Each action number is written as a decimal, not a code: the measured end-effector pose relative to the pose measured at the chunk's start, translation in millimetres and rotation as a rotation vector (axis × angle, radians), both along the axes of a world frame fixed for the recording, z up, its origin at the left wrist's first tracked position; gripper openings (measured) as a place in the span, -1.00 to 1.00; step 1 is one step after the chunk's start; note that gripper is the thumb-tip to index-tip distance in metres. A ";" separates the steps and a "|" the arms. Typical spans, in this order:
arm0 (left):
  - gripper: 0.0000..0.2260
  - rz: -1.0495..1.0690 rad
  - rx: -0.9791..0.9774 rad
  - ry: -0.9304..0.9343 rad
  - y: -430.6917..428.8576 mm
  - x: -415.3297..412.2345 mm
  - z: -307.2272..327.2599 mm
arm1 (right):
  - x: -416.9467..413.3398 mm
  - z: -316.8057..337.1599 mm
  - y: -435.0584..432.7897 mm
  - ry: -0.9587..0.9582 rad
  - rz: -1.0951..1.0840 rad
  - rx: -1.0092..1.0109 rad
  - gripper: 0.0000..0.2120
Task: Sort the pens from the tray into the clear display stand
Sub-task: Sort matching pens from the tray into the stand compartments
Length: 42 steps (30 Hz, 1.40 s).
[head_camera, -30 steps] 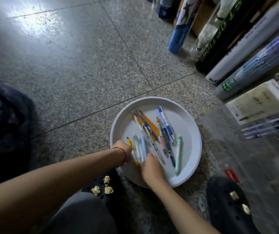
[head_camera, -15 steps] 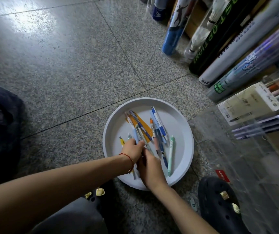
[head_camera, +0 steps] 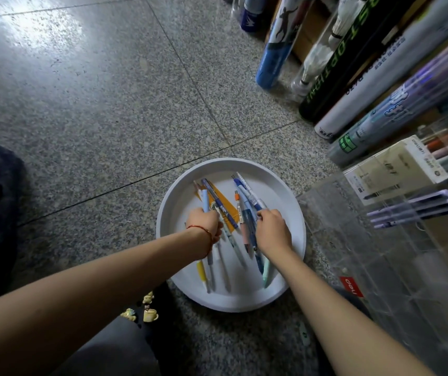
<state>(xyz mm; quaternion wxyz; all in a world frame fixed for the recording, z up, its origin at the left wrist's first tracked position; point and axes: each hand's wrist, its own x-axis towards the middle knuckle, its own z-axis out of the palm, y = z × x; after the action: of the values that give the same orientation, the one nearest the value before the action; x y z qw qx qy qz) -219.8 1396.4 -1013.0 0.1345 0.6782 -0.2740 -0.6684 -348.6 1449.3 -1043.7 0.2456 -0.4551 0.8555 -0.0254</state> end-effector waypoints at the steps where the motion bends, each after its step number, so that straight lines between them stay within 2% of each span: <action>1: -0.90 -0.030 0.013 0.016 1.3 -3.6 0.7 | -0.4 -1.0 -2.0 0.059 0.033 0.030 -0.74; 6: -0.81 -0.061 0.030 0.065 -0.6 -18.6 -0.2 | 6.4 -2.7 -8.5 0.134 0.136 0.094 -0.70; 8: -0.81 -0.009 0.036 0.091 -2.0 -21.1 -1.6 | 7.6 -3.0 -9.9 0.080 0.070 0.083 -0.81; 9: -0.81 0.007 0.032 0.086 -2.6 -21.2 -2.9 | 6.4 -1.1 -9.3 0.020 0.009 0.058 -0.85; 12: -0.81 -0.023 0.014 0.068 -3.3 -19.0 0.4 | 0.7 12.0 2.9 -0.231 -0.155 -0.055 -0.68; 14: -0.82 -0.069 0.000 0.114 -2.6 -20.5 10.4 | -0.8 28.5 16.3 -0.443 -0.140 -0.087 -0.66; 16: -0.84 -0.118 -0.014 0.199 1.9 -28.7 30.1 | -2.6 49.1 30.7 -0.589 -0.086 -0.117 -0.70; 18: -0.85 -0.160 -0.034 0.312 12.6 -45.4 56.8 | -11.6 75.7 45.4 -0.720 -0.121 -0.191 -0.73; 20: -0.84 -0.258 -0.100 0.341 26.4 -66.9 84.0 | -26.0 107.7 59.5 -0.803 -0.160 -0.213 -0.83; 23: -0.83 -0.424 -0.221 0.323 41.0 -103.1 126.5 | -64.8 162.9 80.5 -0.757 -0.194 -0.221 -0.91; 25: -0.82 -0.508 -0.238 0.357 50.9 -126.2 157.8 | -92.9 202.0 95.5 -0.740 -0.317 -0.329 -0.91; 27: -0.80 -0.605 -0.141 0.425 68.5 -144.9 184.5 | -116.0 231.4 115.2 -0.757 -0.444 -0.467 -0.79; 29: -0.76 -0.708 0.004 0.505 89.2 -157.9 199.1 | -129.9 248.2 136.8 -0.783 -0.511 -0.595 -0.79; 33: -0.80 -0.868 0.159 0.666 114.9 -178.8 211.0 | -147.2 262.9 174.2 -0.913 -0.671 -0.802 -0.89; 35: -0.90 -0.930 0.191 0.722 130.1 -184.0 214.9 | -152.5 266.0 190.7 -0.987 -0.693 -0.831 -0.89; 37: -0.90 -0.959 0.220 0.764 145.2 -186.3 212.8 | -155.9 264.8 205.6 -0.998 -0.693 -0.831 -0.89; 39: -0.87 -0.975 0.202 0.751 154.6 -187.2 206.2 | -155.7 261.7 215.8 -0.984 -0.708 -0.833 -0.90; 42: -0.84 -1.003 0.081 0.631 160.9 -188.3 196.2 | -153.1 249.6 223.9 -0.843 -0.790 -0.864 -0.89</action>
<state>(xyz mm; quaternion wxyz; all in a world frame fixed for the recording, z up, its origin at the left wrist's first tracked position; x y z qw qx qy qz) -408.1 1557.3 -816.8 -0.1488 0.2391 -0.4819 -0.8297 -501.7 1673.1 -794.1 0.3254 -0.1197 0.7023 -0.6218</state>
